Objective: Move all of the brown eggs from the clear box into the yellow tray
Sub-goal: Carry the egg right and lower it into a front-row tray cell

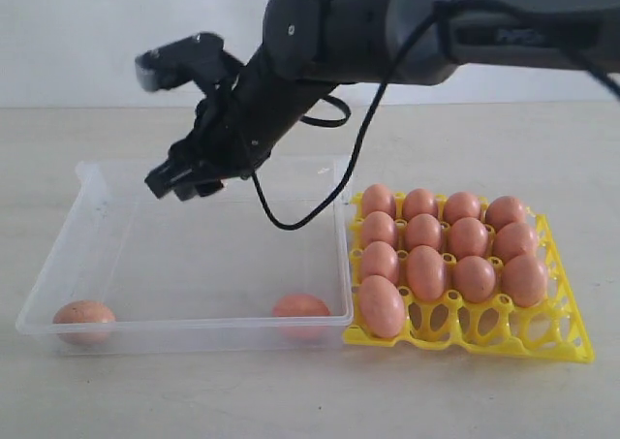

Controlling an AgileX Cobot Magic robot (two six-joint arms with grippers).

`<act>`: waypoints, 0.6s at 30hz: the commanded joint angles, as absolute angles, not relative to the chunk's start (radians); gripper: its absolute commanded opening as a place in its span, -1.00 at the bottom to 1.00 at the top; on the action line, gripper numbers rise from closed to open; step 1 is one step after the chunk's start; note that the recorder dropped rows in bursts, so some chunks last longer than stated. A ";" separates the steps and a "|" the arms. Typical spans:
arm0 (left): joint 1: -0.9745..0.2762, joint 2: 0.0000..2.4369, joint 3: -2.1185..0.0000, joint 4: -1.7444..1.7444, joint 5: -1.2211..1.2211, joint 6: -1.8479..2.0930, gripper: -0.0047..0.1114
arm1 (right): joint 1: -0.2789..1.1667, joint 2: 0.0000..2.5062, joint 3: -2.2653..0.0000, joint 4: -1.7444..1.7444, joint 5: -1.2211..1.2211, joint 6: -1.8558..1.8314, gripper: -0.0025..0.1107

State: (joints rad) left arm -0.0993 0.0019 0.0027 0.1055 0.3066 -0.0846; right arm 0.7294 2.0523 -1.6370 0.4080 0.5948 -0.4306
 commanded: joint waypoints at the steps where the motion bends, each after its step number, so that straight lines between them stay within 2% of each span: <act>1: -0.103 0.000 0.000 0.086 0.307 -0.082 -0.99 | 0.750 1.858 -1.244 0.414 0.156 -0.222 -0.96; 5: -0.103 0.000 0.000 0.086 0.307 -0.082 -0.99 | 0.771 1.592 -0.762 0.414 -0.385 -0.065 -0.96; 7: -0.103 0.000 0.000 0.082 0.309 -0.082 -0.99 | 0.737 1.458 -0.617 0.414 -0.673 0.011 -0.96; 8: -0.103 0.000 0.000 0.082 0.309 -0.082 -0.99 | 0.701 1.404 -0.566 0.405 -0.766 0.060 -0.96; 10: -0.103 0.000 0.000 0.082 0.309 -0.082 -0.99 | 0.599 1.332 -0.536 0.310 -0.762 0.178 -0.96; 12: -0.103 0.000 0.000 0.070 0.309 -0.082 -0.99 | 0.455 1.298 -0.554 -0.041 -0.648 0.400 -0.96; 14: -0.103 0.000 0.000 0.068 0.309 -0.082 -0.99 | 0.320 1.305 -0.588 -0.639 -0.642 0.818 -0.96; 16: -0.103 0.000 0.000 0.068 0.309 -0.082 -0.99 | 0.203 1.346 -0.631 -1.137 -0.818 1.210 -0.96; 18: -0.103 0.000 0.000 0.068 0.309 -0.082 -0.99 | 0.111 1.388 -0.666 -1.438 -0.990 1.350 -0.96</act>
State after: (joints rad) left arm -0.0993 0.0019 0.0027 0.0787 0.3066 -0.0846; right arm 0.2333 1.3410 -0.6221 -0.8643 -0.7815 1.0256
